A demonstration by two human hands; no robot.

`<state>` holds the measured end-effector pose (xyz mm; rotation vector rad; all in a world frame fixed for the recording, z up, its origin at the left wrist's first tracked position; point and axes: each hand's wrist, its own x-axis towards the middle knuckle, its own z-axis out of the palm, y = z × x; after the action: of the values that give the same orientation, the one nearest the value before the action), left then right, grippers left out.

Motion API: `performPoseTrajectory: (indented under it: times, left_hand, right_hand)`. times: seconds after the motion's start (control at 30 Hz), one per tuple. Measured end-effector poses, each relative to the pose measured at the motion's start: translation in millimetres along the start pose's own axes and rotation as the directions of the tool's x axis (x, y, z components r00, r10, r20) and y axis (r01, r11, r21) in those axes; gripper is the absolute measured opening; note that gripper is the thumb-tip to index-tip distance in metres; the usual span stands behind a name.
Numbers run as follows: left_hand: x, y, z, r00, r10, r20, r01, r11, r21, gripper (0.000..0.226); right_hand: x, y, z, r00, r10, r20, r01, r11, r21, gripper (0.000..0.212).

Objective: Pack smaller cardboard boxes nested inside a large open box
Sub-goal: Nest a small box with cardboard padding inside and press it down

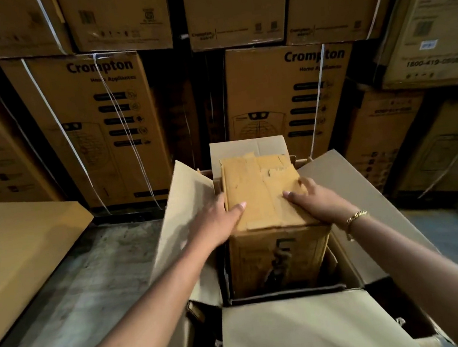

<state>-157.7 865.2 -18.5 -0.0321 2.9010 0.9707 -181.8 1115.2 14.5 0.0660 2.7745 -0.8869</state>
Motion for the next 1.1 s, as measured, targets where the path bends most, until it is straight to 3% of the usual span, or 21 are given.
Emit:
performPoseTrajectory:
  times: [0.07,0.13,0.27,0.5,0.6,0.83,0.9,1.0,1.1]
  left_hand:
    - [0,-15,24,0.998,0.055,0.018,-0.058,0.932,0.357,0.083]
    - [-5,-32,46,0.992,0.096,0.081,-0.125,0.815,0.566,0.085]
    - [-6,-43,59,0.994,0.094,0.06,-0.11,0.716,0.689,0.078]
    - [-8,-29,59,0.995,0.09,0.051,-0.1,0.723,0.683,0.069]
    - [-11,-20,69,0.988,0.146,0.047,-0.145,0.787,0.6,0.066]
    - [-13,4,80,0.996,0.087,-0.013,-0.069,0.86,0.506,0.092]
    - [-14,7,73,0.995,0.09,-0.038,-0.059,0.867,0.494,0.093]
    - [-15,10,56,0.985,0.139,-0.103,-0.082,0.899,0.431,0.082]
    - [-16,-2,32,0.959,0.223,-0.174,-0.143,0.913,0.383,0.062]
  right_hand:
    - [0,25,26,0.999,-0.038,0.013,0.04,0.975,-0.217,0.073]
    - [-3,47,52,0.996,-0.082,0.028,0.086,0.881,-0.466,0.071]
    - [-1,67,82,0.99,-0.142,-0.017,0.108,0.822,-0.559,0.078]
    - [5,57,89,0.948,-0.317,-0.036,0.223,0.74,-0.634,0.062]
    - [4,48,92,0.934,-0.344,-0.093,0.25,0.818,-0.519,0.063]
    - [3,40,90,0.906,-0.338,-0.255,0.284,0.932,-0.226,0.058]
    - [3,36,88,0.919,-0.334,-0.21,0.289,0.932,-0.221,0.062]
    - [4,33,86,0.942,-0.333,-0.037,0.292,0.872,-0.394,0.079]
    - [4,29,79,0.936,-0.349,0.036,0.333,0.851,-0.406,0.075]
